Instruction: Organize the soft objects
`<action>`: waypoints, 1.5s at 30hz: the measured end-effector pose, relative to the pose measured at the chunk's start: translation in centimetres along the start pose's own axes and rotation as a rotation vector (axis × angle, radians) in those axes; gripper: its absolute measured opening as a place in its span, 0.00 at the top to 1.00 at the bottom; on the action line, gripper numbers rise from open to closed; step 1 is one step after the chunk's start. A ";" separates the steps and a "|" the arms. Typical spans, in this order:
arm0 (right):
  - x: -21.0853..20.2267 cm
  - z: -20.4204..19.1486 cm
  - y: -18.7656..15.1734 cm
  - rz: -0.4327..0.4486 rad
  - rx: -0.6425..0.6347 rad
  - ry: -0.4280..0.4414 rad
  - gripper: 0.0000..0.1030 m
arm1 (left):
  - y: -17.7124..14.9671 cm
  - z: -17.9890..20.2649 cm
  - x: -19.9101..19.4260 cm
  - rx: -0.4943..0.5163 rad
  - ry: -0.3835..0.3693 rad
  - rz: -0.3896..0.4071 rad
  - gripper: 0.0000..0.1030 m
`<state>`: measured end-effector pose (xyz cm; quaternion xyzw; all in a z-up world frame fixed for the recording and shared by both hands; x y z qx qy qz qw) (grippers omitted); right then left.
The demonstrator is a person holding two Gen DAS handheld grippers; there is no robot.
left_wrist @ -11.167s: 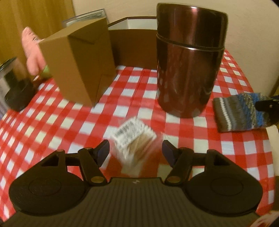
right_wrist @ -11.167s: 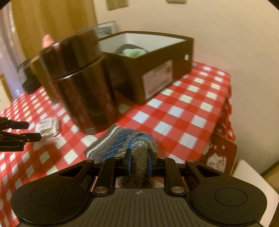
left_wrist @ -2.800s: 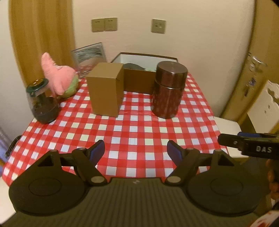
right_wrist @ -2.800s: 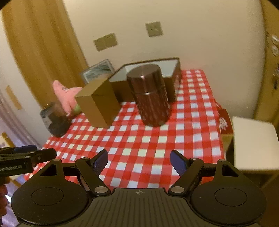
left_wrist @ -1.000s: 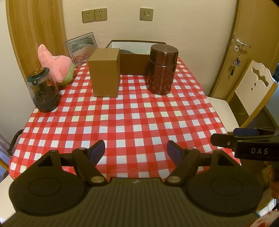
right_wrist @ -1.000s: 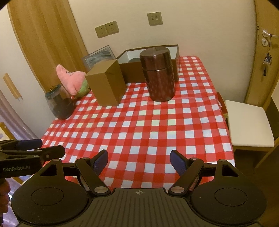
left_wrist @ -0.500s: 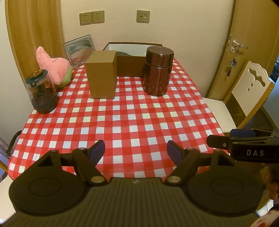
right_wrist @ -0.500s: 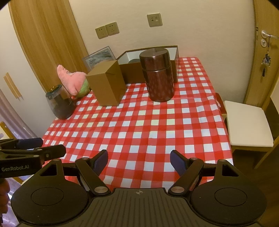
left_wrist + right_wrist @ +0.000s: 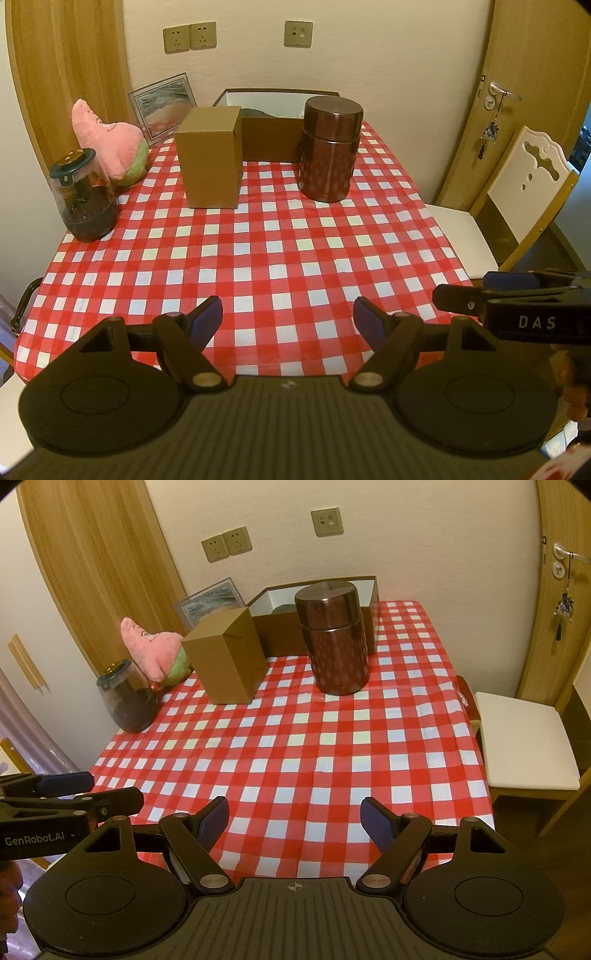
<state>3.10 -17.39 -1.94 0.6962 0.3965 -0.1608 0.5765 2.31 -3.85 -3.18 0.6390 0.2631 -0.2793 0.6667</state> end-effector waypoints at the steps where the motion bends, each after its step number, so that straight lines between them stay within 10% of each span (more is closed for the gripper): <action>1: 0.0 0.0 0.0 0.000 0.000 0.000 0.24 | 0.0 0.1 0.0 0.000 0.000 0.000 0.26; 45: 0.1 0.1 0.0 0.000 0.000 0.002 0.24 | -0.1 0.6 0.1 0.001 -0.001 -0.002 0.26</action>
Point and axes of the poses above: each gripper's, at about its wrist camera, not at the fingertips, and x roughly the way its jaws point, z to its right, y to its top, the point moved 8 cm from there along x, roughly the way its jaws point, and after that the axes turned 2 degrees about z, right-handed, at the moved point
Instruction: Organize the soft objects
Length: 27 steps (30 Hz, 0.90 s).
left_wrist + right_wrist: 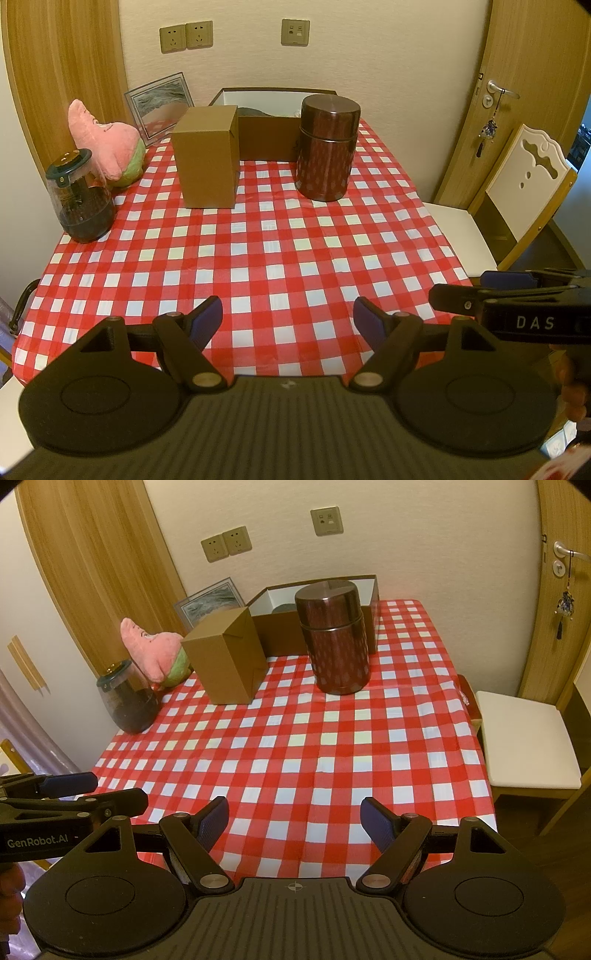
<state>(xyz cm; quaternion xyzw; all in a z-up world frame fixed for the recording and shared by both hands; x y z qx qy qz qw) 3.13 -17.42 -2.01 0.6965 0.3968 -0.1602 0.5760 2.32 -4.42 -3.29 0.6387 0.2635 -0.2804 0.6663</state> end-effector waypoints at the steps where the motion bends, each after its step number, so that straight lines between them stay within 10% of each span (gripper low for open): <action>1: -0.1 0.0 0.0 0.000 0.000 0.001 0.24 | 0.0 0.1 0.0 0.000 0.000 0.000 0.26; 27: 0.1 0.0 0.0 -0.001 0.002 0.000 0.24 | 0.1 0.0 0.2 -0.001 0.002 0.000 0.26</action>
Point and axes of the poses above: each gripper's, at about its wrist camera, not at the fingertips, and x roughly the way its jaws point, z to its right, y to its top, the point moved 8 cm from there along x, roughly the way its jaws point, and after that the axes turned 2 degrees about z, right-handed, at the moved point
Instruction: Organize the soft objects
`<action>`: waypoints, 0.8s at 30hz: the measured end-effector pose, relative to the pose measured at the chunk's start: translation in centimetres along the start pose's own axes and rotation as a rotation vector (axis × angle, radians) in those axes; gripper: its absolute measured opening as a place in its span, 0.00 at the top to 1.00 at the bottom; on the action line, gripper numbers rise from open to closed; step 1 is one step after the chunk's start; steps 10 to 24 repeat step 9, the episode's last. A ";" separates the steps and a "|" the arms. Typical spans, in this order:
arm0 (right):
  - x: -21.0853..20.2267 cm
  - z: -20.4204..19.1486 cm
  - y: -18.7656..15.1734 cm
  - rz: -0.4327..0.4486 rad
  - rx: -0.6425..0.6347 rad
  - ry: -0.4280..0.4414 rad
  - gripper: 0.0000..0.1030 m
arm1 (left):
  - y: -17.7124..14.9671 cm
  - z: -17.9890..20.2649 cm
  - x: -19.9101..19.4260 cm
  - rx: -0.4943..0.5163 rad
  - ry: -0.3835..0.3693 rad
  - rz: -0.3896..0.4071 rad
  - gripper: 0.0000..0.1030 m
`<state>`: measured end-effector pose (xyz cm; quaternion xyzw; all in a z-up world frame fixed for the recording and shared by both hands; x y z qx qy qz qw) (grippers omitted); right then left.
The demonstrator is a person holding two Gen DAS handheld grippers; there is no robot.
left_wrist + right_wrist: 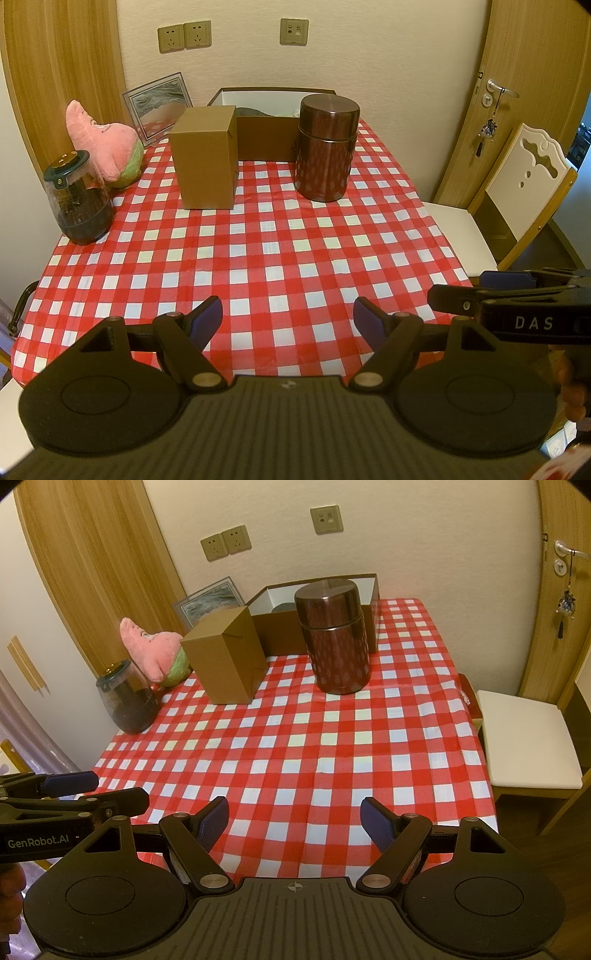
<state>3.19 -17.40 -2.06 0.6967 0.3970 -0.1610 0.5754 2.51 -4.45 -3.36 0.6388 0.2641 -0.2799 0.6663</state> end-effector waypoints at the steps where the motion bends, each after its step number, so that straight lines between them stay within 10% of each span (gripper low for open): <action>1: 0.0 0.0 0.0 0.000 0.001 0.001 0.24 | 0.0 0.0 0.0 0.000 0.000 0.000 0.26; 24: 0.2 0.1 -0.1 -0.008 0.004 -0.002 0.24 | 0.0 0.8 0.3 0.006 0.005 0.001 0.26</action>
Point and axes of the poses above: each gripper's, at about its wrist camera, not at the fingertips, and x roughly the way its jaws point, z to its right, y to its top, the point moved 8 cm from there along x, roughly the way its jaws point, and after that the axes turned 2 degrees about z, right-handed, at the moved point
